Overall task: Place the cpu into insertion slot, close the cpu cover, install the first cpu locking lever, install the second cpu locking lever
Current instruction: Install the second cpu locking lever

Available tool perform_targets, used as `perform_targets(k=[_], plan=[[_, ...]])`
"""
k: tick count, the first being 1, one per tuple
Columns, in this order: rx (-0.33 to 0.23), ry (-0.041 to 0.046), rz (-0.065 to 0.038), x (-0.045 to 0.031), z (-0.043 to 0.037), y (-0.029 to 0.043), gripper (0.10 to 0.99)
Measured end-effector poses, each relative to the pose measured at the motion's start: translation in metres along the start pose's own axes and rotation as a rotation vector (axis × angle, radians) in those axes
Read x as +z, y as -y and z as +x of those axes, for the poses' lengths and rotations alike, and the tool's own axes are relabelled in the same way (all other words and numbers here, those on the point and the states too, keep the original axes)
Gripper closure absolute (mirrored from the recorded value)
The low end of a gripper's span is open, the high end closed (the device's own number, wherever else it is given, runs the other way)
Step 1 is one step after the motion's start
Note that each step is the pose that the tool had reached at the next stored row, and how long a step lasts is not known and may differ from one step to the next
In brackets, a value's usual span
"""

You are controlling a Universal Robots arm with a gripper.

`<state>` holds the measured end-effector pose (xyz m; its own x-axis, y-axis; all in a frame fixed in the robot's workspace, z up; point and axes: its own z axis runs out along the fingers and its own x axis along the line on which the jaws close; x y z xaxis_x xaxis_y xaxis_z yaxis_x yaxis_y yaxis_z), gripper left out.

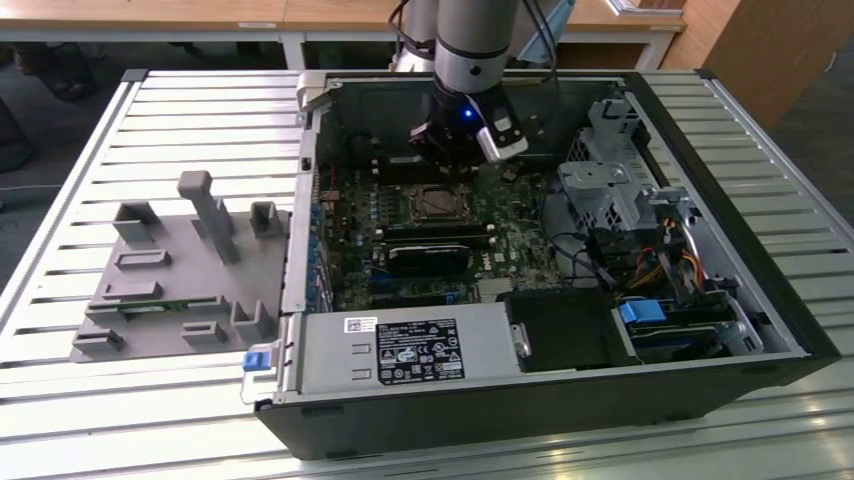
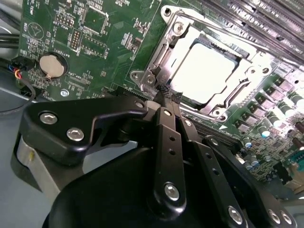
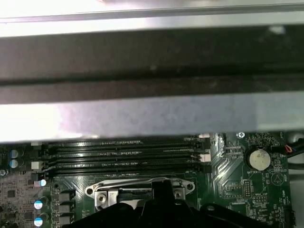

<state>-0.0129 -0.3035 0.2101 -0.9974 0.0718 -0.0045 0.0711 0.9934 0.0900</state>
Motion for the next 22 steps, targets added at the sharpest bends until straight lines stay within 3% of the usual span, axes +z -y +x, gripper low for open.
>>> perform_targets(k=[22], plan=[[0.000,-0.0001,0.000,-0.0018,-0.0022,0.0196,0.980]])
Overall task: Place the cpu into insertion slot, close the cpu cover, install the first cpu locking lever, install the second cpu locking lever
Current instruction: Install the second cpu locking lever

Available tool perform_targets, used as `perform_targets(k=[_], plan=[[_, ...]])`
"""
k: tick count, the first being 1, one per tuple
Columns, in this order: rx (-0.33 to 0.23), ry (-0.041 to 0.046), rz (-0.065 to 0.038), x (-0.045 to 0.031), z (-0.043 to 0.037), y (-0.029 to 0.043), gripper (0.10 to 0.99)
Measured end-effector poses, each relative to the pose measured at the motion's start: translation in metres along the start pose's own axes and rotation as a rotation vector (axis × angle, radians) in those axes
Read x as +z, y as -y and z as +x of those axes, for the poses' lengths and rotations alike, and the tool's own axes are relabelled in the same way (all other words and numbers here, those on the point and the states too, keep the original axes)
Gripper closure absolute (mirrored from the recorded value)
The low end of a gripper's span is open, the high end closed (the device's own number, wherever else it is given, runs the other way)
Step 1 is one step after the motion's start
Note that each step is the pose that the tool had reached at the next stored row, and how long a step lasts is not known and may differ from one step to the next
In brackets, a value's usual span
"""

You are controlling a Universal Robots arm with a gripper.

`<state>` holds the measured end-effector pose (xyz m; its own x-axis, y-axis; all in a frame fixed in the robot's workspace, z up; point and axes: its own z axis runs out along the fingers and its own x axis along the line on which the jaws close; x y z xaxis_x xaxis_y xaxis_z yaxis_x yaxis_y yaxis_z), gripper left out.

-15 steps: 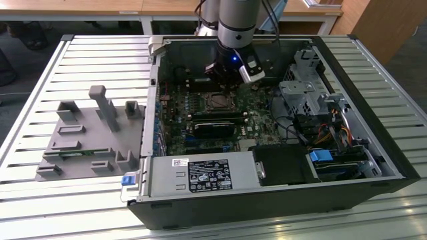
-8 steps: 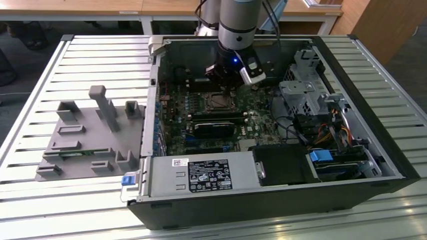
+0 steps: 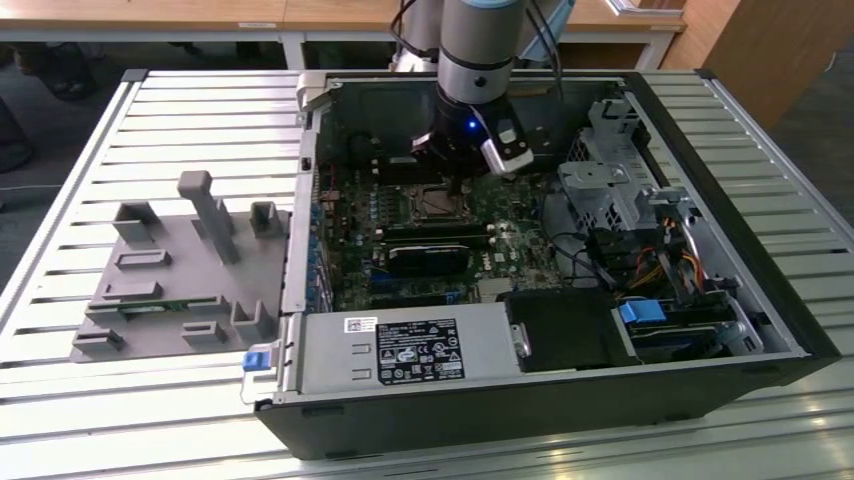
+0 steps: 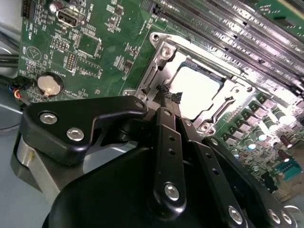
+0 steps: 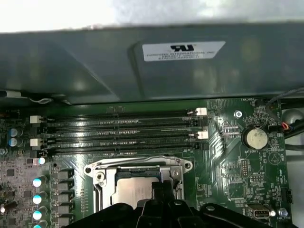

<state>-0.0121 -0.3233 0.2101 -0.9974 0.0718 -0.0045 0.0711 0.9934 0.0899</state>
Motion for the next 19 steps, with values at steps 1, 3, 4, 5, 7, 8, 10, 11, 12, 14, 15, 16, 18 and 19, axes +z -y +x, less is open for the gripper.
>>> perform_targets(k=[1,3,4,5,7,8,10,11,12,14,15,16,18,19], plan=[[0.000,0.0001,0.000,-0.0001,-0.0001,0.0010,0.980],[0.000,0.0001,0.000,-0.0002,-0.0003,0.0024,0.980],[0.000,0.0001,0.000,-0.0002,-0.0004,0.0026,0.980],[0.000,0.0000,0.000,-0.0003,-0.0006,0.0031,0.980],[0.000,-0.0001,-0.001,-0.0009,-0.0006,0.0032,0.980],[0.000,-0.0002,-0.002,-0.0022,-0.0006,0.0031,0.980],[0.000,-0.0001,-0.004,-0.0074,-0.0007,0.0026,0.980],[0.000,-0.0002,-0.004,-0.0106,-0.0007,0.0024,0.980],[0.000,-0.0002,-0.004,-0.0139,-0.0007,0.0020,0.980],[0.000,-0.0003,-0.004,-0.0209,-0.0007,0.0014,0.980],[0.000,-0.0002,-0.004,-0.0240,-0.0008,0.0011,0.980],[0.000,-0.0002,-0.004,-0.0258,-0.0008,0.0010,0.980],[0.000,-0.0002,-0.004,-0.0266,-0.0009,0.0024,0.980],[0.000,-0.0002,-0.004,-0.0268,-0.0010,0.0041,0.980]])
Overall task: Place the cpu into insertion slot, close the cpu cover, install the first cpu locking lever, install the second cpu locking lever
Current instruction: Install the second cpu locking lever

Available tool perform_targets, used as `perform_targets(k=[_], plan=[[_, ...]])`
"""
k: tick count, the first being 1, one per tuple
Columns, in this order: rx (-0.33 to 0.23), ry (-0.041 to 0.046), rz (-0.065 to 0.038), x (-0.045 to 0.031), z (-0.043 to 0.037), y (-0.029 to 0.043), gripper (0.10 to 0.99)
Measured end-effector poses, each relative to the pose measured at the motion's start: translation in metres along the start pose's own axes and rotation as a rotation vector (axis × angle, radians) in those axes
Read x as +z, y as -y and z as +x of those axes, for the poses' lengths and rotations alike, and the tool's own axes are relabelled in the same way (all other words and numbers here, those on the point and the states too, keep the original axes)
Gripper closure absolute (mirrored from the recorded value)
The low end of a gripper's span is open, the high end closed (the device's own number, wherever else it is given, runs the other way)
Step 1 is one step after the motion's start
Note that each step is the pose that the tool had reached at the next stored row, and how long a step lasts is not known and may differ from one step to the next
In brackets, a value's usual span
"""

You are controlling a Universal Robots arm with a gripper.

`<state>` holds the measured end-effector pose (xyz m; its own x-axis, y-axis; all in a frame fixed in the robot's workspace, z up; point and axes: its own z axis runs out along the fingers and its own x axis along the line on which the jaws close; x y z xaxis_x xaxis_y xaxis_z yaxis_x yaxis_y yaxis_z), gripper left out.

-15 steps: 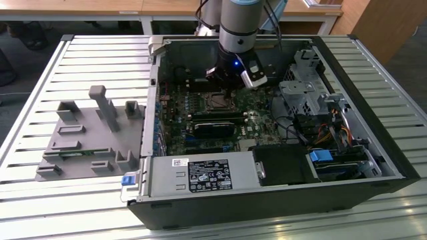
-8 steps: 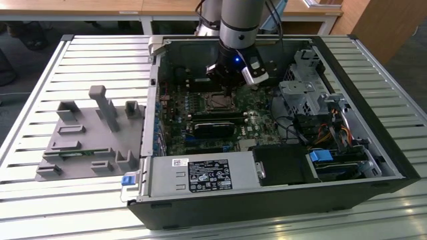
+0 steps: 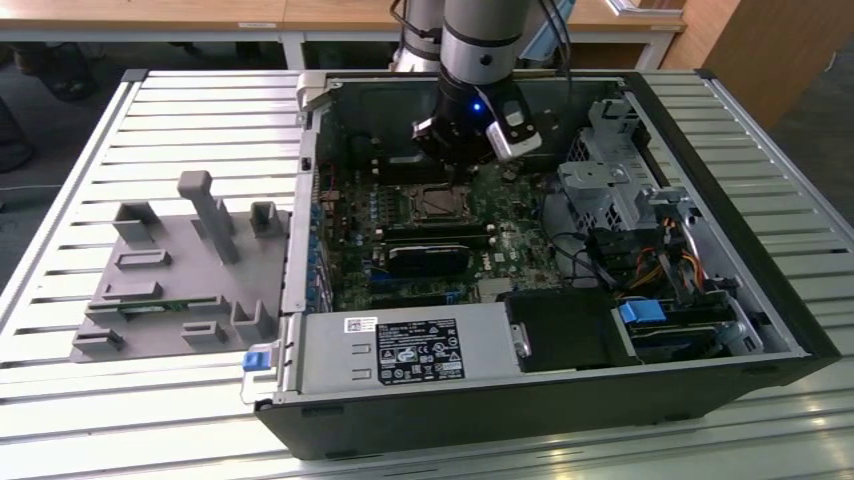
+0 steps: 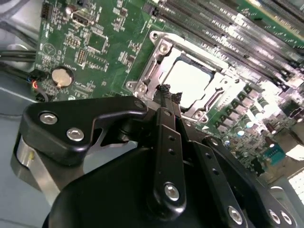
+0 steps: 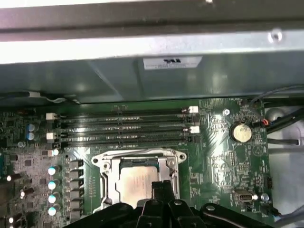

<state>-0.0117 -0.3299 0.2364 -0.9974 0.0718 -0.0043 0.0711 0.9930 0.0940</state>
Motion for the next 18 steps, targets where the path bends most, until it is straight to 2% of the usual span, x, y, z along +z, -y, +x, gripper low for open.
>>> perform_targets(k=[4,5,6,9,10,18], plan=[[0.000,0.0000,-0.001,-0.0011,-0.0008,0.0115,0.980],[0.000,-0.0004,-0.004,-0.0014,-0.0010,0.0138,0.980],[0.000,-0.0018,-0.015,-0.0015,-0.0011,0.0154,0.980],[0.001,-0.0108,-0.068,-0.0016,-0.0012,0.0174,0.980],[0.001,-0.0118,-0.074,-0.0017,-0.0014,0.0188,0.980],[0.001,-0.0120,-0.075,-0.0027,-0.0028,0.0388,0.980]])
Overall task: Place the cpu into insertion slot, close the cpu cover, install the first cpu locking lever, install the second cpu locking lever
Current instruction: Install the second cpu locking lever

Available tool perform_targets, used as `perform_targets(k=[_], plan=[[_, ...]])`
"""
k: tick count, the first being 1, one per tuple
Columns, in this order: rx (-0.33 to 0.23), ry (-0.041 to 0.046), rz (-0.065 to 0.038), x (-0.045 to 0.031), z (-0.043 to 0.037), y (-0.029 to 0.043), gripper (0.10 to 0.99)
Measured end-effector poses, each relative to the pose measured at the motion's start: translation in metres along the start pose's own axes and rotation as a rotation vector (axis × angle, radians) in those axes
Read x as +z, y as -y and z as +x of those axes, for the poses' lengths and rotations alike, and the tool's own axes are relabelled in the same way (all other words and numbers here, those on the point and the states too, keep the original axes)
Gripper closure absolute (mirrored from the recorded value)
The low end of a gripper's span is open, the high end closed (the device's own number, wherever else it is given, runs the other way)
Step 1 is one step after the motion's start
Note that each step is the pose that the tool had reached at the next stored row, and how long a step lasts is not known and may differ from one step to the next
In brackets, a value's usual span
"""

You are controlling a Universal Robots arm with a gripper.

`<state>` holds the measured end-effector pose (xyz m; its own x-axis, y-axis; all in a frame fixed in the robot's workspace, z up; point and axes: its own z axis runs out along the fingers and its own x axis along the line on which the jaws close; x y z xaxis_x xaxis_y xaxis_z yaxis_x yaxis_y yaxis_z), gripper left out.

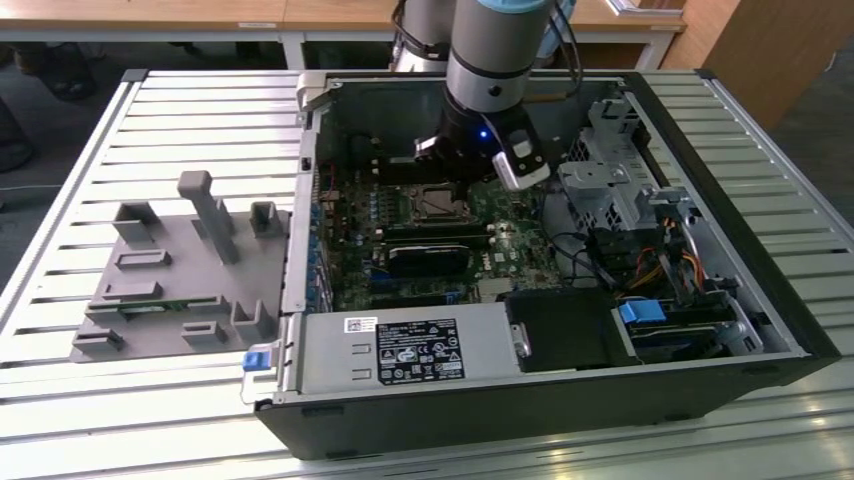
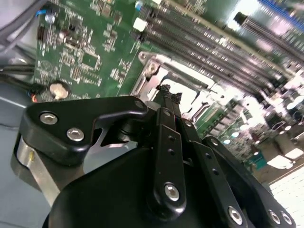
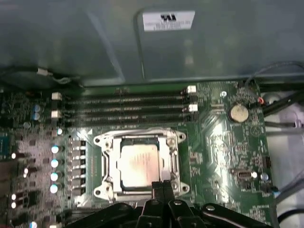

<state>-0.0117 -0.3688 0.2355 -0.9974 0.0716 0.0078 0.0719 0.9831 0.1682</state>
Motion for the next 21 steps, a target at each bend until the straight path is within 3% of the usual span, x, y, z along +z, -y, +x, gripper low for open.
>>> perform_targets(k=[12,21], plan=[[-0.010,-0.0019,-0.001,0.0001,0.0029,0.0126,0.980],[-0.010,-0.0019,-0.003,-0.0003,0.0230,0.0196,0.980]])
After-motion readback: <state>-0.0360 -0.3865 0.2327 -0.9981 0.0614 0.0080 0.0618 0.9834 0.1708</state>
